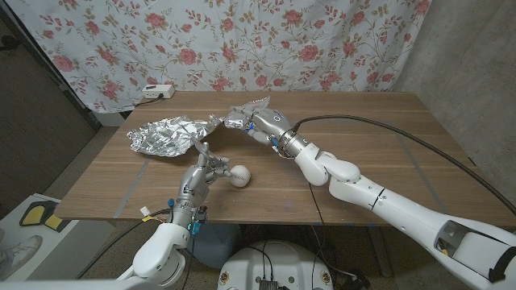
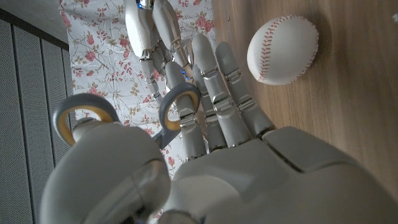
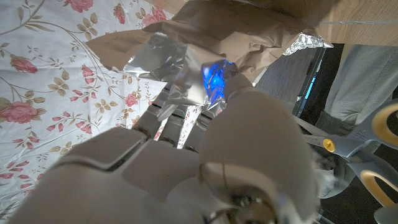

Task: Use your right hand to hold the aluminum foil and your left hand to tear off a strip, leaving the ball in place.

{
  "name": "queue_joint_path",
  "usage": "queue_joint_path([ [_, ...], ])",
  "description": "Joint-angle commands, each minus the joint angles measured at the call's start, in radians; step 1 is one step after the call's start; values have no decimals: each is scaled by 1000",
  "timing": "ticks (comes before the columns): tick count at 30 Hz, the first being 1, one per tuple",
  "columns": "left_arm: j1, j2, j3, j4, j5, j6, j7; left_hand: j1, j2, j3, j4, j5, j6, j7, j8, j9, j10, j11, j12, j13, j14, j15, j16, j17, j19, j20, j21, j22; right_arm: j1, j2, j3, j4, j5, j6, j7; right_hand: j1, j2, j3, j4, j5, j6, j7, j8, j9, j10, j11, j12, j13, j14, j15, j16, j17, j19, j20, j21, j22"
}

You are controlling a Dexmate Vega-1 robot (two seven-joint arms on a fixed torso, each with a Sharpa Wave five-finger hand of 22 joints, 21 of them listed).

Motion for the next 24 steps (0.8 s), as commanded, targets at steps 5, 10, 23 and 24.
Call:
queue_joint_path([
  [5, -44, 86, 37, -21, -73, 79, -83, 4, 1, -3, 6, -5, 6, 11, -4, 5, 81, -73, 111, 11, 4, -6, 8, 6, 5, 1, 8, 1, 51, 24, -31, 25, -49, 31, 8, 5, 1, -7, 2, 5, 12, -13, 8, 6, 13, -6, 6, 1, 8, -190, -5, 5, -3, 0, -4, 3],
  [10, -51, 114, 44, -29, -93, 96, -103, 4, 0, -3, 7, -6, 9, 11, -5, 8, 81, -69, 111, 12, 4, -8, 10, 7, 4, 1, 10, 1, 69, 29, -45, 37, -80, 31, 5, 6, 1, -8, 3, 5, 17, -19, 11, 6, 12, -6, 7, -1, 9, -190, -7, 7, -4, 0, -5, 3],
  [23, -66, 149, 75, -25, -146, 118, -139, 2, -1, -4, 9, -7, 8, 11, -13, 15, 78, -67, 111, 15, 0, -7, 15, 11, 2, 1, 16, -1, 101, 56, -60, 77, -95, 11, -8, 6, 3, -11, 5, 3, 19, -23, 13, 6, 10, -7, 9, -5, 7, -190, -12, 10, -9, -1, -7, 3],
  [24, -68, 149, 77, -23, -151, 116, -141, 1, -1, -4, 9, -7, 10, 14, -13, 15, 79, -69, 111, 15, 1, -7, 15, 10, 2, 1, 15, -2, 101, 56, -61, 78, -95, 13, -14, 6, 3, -11, 6, 3, 19, -23, 13, 6, 9, -7, 9, -5, 7, -190, -12, 10, -10, -1, -7, 3],
])
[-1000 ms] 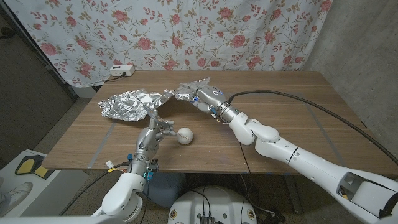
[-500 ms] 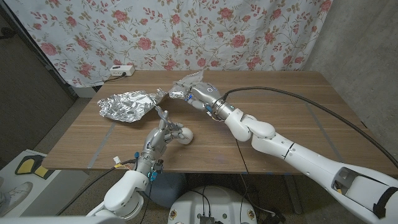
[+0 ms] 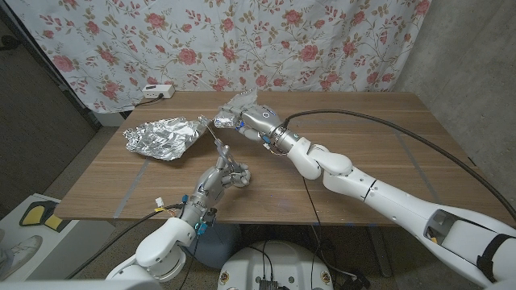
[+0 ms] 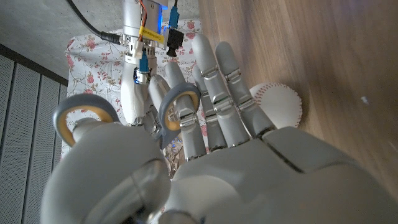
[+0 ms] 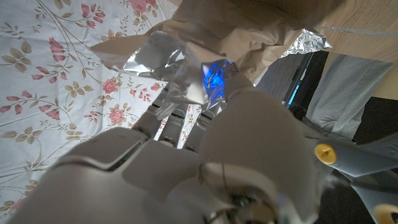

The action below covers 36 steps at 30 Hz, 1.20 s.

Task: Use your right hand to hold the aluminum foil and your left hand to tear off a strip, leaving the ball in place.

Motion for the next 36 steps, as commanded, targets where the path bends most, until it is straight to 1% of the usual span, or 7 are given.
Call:
queue_joint_path([
  [1, -18, 35, 30, 3, -52, 22, -37, 1, -1, 0, 5, 0, 6, 9, -4, 6, 77, -68, 111, 1, 0, -7, 7, 5, 2, 1, 7, 2, 28, 21, -17, 31, -8, -5, -17, 6, 3, -7, 2, 3, 3, -7, 5, 1, 9, -6, 5, 3, 8, -190, 0, 5, -4, 2, -1, 3],
  [9, -37, 50, 39, 11, -77, 30, -52, -1, -1, 0, 7, -1, 9, 9, -9, 9, 80, -69, 112, 2, 0, -7, 10, 6, 1, 2, 11, 2, 32, 15, -35, 18, -26, 11, -21, 6, 5, -9, 2, 3, 6, -7, 7, 1, 8, -7, 6, 1, 9, -190, -2, 7, -5, 2, -2, 3],
  [12, -48, 54, 48, 15, -88, 34, -63, -1, -1, 0, 7, -1, 9, 9, -11, 11, 79, -69, 115, 7, -2, -7, 11, 7, 0, 2, 13, 2, 31, 14, -39, 14, -31, 16, -25, 7, 6, -11, 3, 2, 8, -6, 8, 1, 6, -7, 8, -2, 12, -190, -3, 10, 13, -12, 5, 4],
  [16, -58, 61, 55, 15, -87, 39, -64, -2, -2, 0, 8, -1, 9, 11, -13, 13, 75, -69, 114, 8, -1, -7, 11, 4, 0, 3, 14, 0, 28, 7, -43, 3, -50, 12, -24, 7, 6, -12, 3, 2, 14, -9, 10, 1, 5, -7, 9, -3, 14, -190, -4, 12, 10, -11, 4, 4],
  [19, -61, 69, 55, 11, -90, 47, -57, -2, 0, 1, 8, -1, 8, 9, -15, 14, 78, -70, 114, 7, -3, -6, 13, 9, 0, 3, 15, 1, 26, 3, -43, -1, -49, 18, -24, 8, 6, -14, 3, 1, 22, -20, 13, 1, 5, -8, 10, -5, 15, -190, -6, 14, 4, -8, 1, 4],
  [22, -64, 75, 58, 11, -91, 50, -58, -2, 1, 1, 8, -1, 8, 9, -16, 15, 76, -69, 115, 10, -5, -6, 13, 9, 0, 3, 16, 0, 25, 3, -44, 1, -53, 17, -21, 8, 6, -14, 4, 1, 23, -24, 13, 1, 5, -8, 11, -6, 16, -190, -6, 15, 1, -7, 0, 4],
  [36, -74, 86, 69, 5, -98, 53, -53, -3, 3, 2, 9, -3, 14, 8, -23, 18, 81, -69, 115, 9, -5, -6, 16, 7, -6, 5, 19, -2, 30, 3, -28, 47, -10, 21, -13, 10, 8, -16, 4, 0, 26, -21, 12, 1, 5, -8, 14, -9, 18, -190, -9, 19, 0, -6, 0, 4],
])
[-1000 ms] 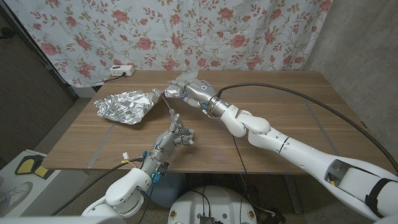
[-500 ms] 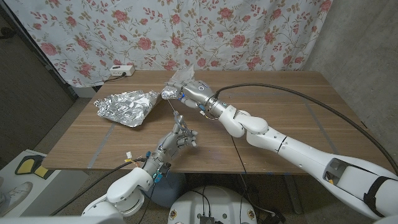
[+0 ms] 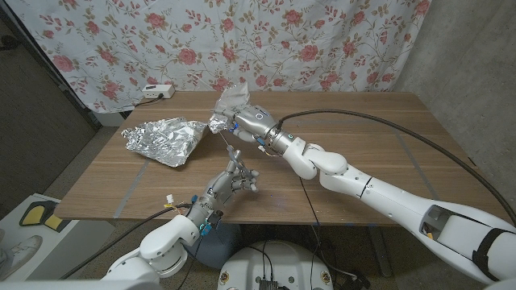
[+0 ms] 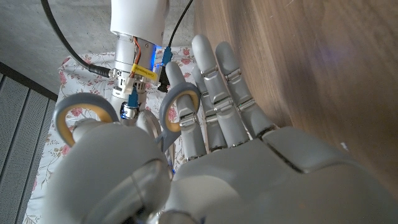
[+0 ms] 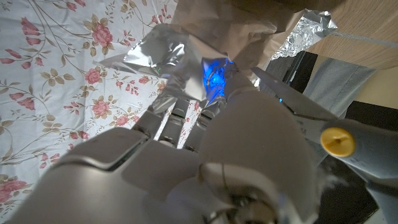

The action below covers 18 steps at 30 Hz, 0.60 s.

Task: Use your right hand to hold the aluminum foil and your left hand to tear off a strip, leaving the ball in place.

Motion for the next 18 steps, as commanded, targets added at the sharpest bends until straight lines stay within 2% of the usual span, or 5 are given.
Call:
queue_joint_path([
  [1, -10, 12, 11, -6, -6, 2, 3, -3, 3, -1, 7, -3, 6, 4, -2, 4, 81, -69, 114, 7, -2, -3, 7, 1, -1, 0, 9, 1, 3, -5, 12, 30, 28, 1, 11, 7, 10, -3, 1, 0, 8, -3, 8, 4, 6, -6, 7, 3, 9, -192, -2, 5, -6, -1, -1, 4],
  [18, -10, 10, 6, 1, -7, -13, 18, -4, 3, -1, 7, -4, 10, 5, -10, 9, 82, -68, 111, 4, -3, -3, 9, -2, -3, -1, 13, -3, -9, -32, 4, -6, 1, 35, -7, 9, 11, -5, 2, 0, 16, -2, 10, 4, 6, -6, 10, 0, 10, -192, -6, 9, -7, 1, -1, 4],
])
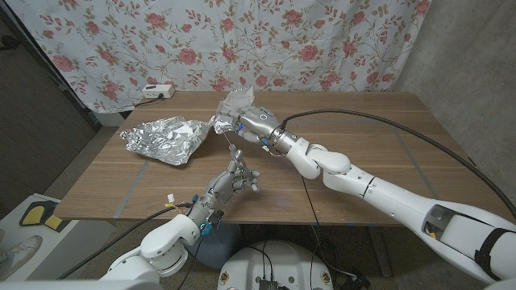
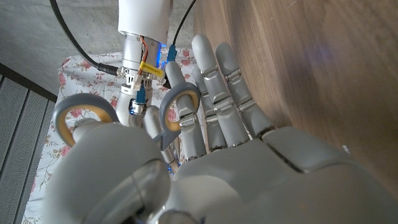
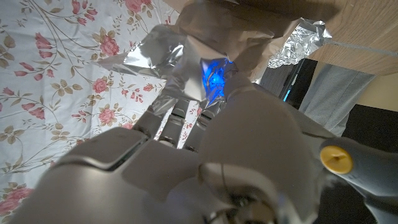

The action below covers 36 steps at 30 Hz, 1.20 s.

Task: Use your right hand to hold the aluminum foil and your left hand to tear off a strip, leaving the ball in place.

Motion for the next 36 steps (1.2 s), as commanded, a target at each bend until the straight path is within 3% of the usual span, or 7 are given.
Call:
queue_joint_path([
  [1, -4, 1, -3, 5, -1, -11, 9, -4, 3, -4, 5, -4, 4, 7, -5, 5, 80, -69, 111, 3, -3, -5, 6, -1, -3, -1, 6, 0, -10, -14, -3, -21, -15, 23, -8, 1, 8, -5, 1, 1, 6, -1, 10, 3, 8, -4, 6, 2, 11, -192, -2, 5, -7, 1, -1, 4],
  [29, -3, -14, 9, 11, -4, -23, 20, -7, 6, -4, 6, -6, 11, 7, -19, 11, 81, -69, 111, 7, -4, -3, 11, -5, -6, -3, 14, -7, -33, -27, 15, -30, -25, 30, -40, 4, 8, -8, 1, 0, 14, -1, 10, 3, 9, -5, 11, -3, 16, -192, -5, 11, -4, 1, -1, 3],
  [36, -8, -32, 20, 24, -4, -36, 17, 5, 24, 7, 4, -4, 16, 3, -20, 15, 86, -71, 110, 5, -4, -4, 15, -3, -6, -2, 17, -9, -31, -23, 10, -23, -28, 38, -37, 5, 8, -9, 1, -1, 16, -1, 10, 3, 9, -4, 13, -5, 18, -193, -7, 13, -4, 0, -1, 3],
])
